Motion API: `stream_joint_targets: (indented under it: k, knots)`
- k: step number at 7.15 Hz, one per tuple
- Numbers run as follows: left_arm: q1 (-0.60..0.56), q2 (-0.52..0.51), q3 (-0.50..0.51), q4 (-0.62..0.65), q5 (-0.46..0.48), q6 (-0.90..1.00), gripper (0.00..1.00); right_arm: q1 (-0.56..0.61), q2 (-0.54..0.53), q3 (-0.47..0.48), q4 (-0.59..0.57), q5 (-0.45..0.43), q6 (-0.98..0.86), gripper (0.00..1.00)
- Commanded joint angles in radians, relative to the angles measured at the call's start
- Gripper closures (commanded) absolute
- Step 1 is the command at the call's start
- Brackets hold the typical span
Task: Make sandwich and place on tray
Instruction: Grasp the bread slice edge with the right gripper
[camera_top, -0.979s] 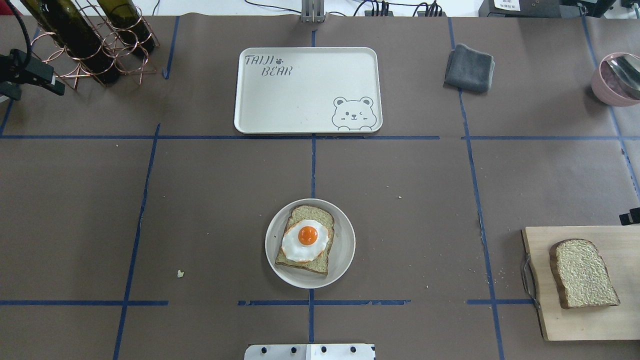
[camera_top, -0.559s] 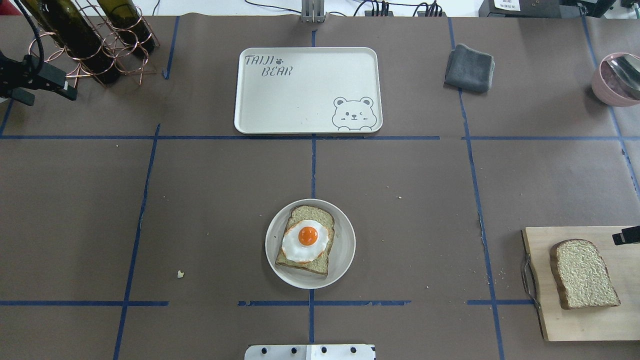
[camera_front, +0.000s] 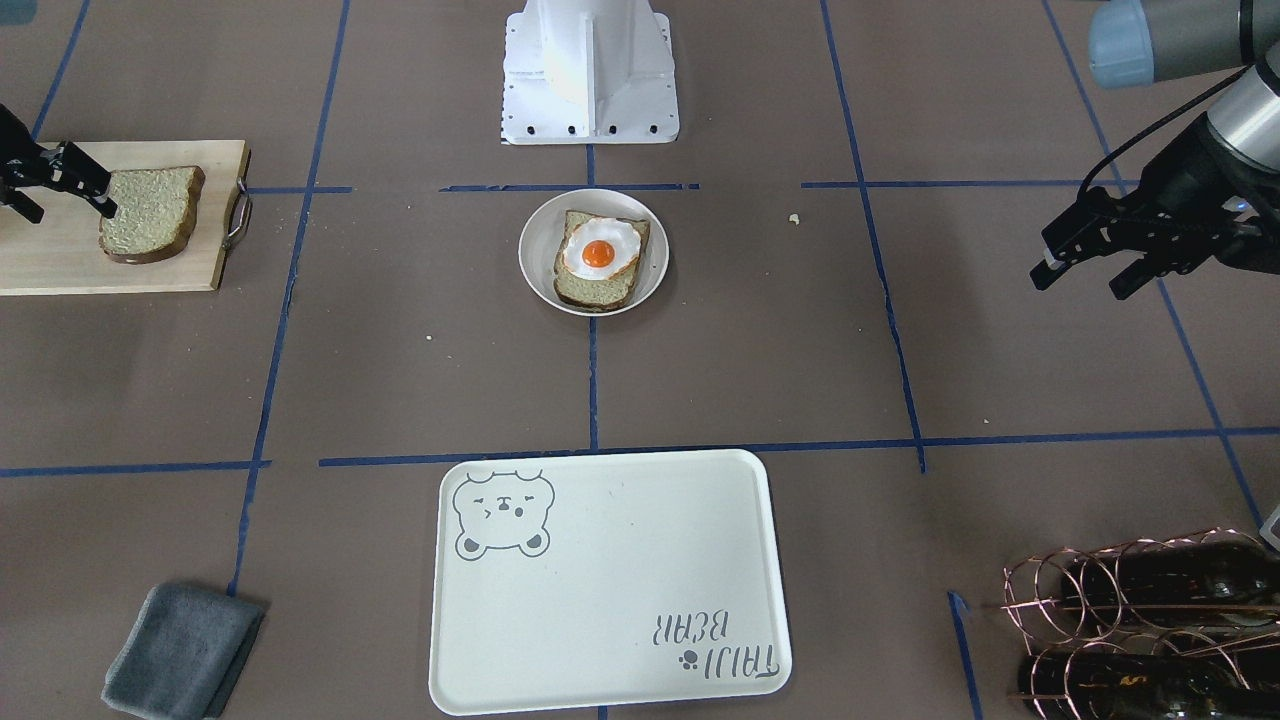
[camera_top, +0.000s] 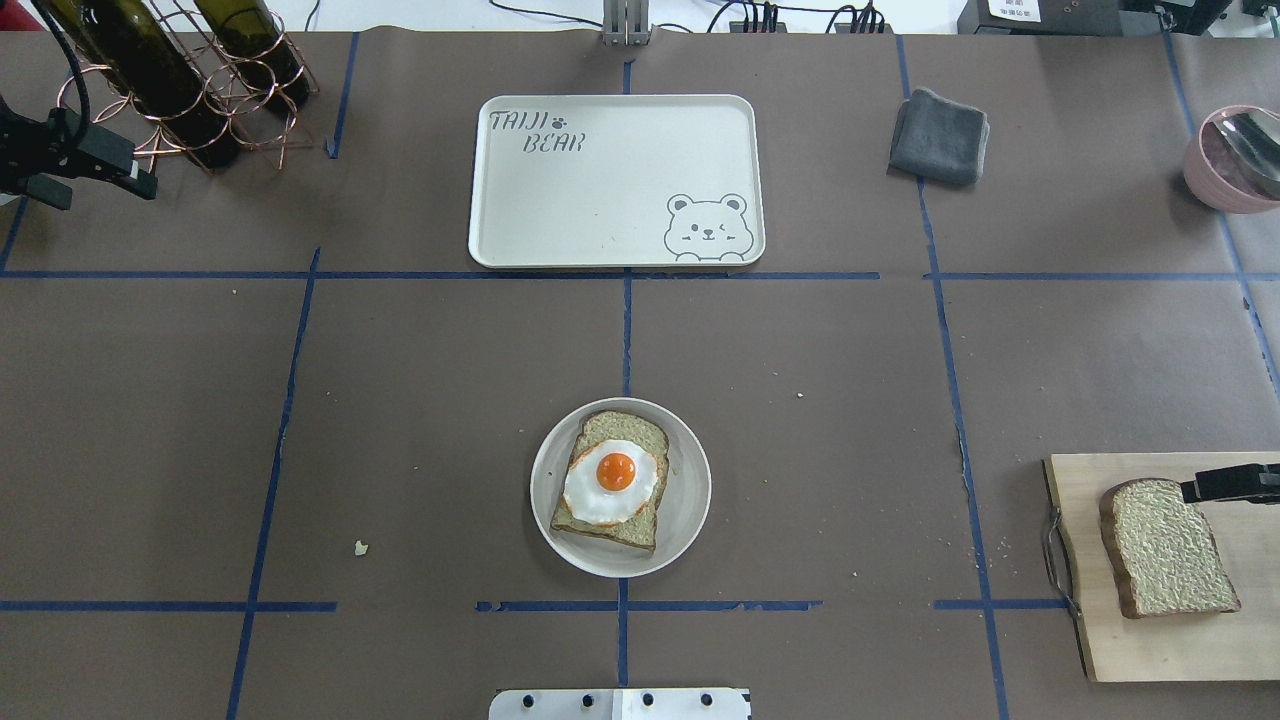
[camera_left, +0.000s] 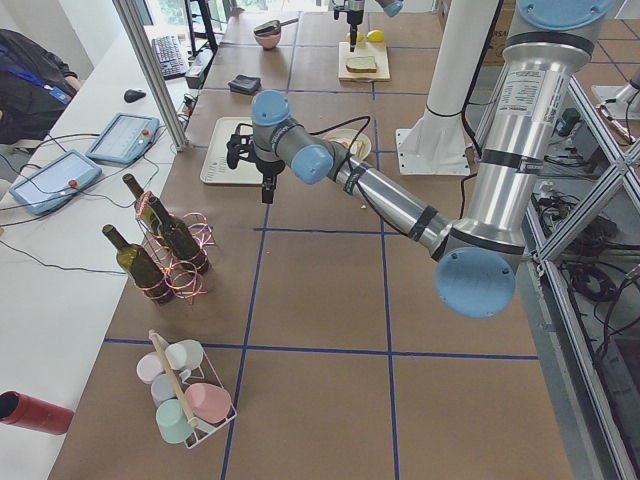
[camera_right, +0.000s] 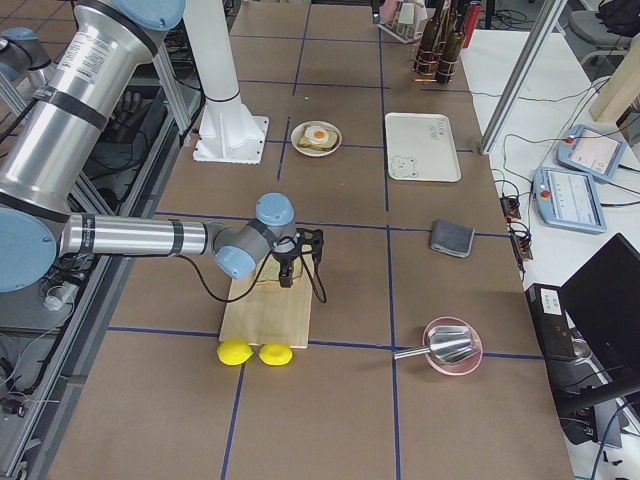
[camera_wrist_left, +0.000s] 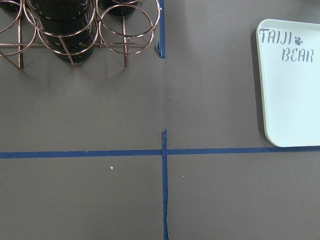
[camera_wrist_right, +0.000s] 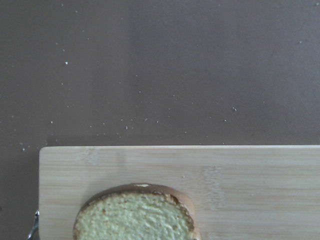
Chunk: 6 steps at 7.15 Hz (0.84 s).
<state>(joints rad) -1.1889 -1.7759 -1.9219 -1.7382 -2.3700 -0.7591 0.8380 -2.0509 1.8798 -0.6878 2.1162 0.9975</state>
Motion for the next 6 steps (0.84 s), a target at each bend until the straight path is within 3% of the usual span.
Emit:
stream_joint_targets:
  k: [1, 4, 5, 6]
  knots:
    - [0.0, -0.002, -0.002, 0.0, 0.0, -0.002, 0.0, -0.068, 0.0, -0.057, 0.086, -0.062, 0.066, 0.0]
    - [0.0, -0.002, -0.002, 0.0, 0.0, -0.002, 0.0, -0.105, -0.044, -0.059, 0.132, -0.038, 0.066, 0.03]
    - [0.0, -0.002, 0.0, 0.0, 0.0, -0.002, 0.0, -0.114, -0.064, -0.059, 0.134, -0.033, 0.064, 0.09]
    - [0.0, -0.002, 0.0, 0.0, 0.0, 0.0, 0.0, -0.119, -0.064, -0.059, 0.134, -0.033, 0.066, 0.21]
